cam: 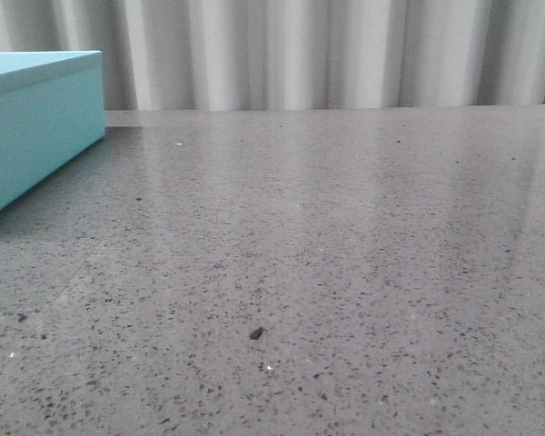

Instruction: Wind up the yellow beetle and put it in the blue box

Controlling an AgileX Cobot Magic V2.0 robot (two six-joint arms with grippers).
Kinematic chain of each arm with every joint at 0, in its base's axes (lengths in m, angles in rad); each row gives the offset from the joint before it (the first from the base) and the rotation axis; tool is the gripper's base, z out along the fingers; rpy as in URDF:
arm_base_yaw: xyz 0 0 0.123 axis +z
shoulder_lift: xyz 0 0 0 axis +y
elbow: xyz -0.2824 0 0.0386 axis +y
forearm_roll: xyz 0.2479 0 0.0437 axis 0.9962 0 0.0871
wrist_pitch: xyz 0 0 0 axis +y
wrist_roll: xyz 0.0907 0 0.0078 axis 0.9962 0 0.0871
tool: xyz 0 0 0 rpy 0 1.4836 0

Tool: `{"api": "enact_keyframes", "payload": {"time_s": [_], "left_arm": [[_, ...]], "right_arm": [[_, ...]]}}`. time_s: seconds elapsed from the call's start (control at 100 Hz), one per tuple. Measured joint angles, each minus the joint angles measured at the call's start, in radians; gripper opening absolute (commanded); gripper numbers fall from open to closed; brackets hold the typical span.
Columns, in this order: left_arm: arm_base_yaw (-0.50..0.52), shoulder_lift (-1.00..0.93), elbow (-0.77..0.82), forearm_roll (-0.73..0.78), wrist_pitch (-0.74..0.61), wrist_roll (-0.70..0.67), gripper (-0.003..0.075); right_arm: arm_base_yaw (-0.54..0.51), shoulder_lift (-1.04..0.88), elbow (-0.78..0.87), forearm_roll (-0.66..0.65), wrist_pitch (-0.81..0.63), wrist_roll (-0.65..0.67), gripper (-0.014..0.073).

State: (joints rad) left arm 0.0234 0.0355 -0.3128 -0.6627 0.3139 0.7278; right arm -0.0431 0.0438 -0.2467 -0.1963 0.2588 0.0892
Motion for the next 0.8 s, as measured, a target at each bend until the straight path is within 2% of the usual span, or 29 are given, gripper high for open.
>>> {"api": "enact_keyframes", "payload": {"time_s": [0.57, 0.8], "left_arm": [[0.0, 0.0, 0.0, 0.0, -0.004, 0.0, -0.0021], [0.0, 0.0, 0.05, 0.015, -0.099, -0.025, -0.0021]], "right_arm": [[0.0, 0.0, 0.0, 0.0, 0.001, 0.0, -0.0043], [0.0, 0.0, 0.0, 0.0, 0.001, 0.0, -0.0043]]}}
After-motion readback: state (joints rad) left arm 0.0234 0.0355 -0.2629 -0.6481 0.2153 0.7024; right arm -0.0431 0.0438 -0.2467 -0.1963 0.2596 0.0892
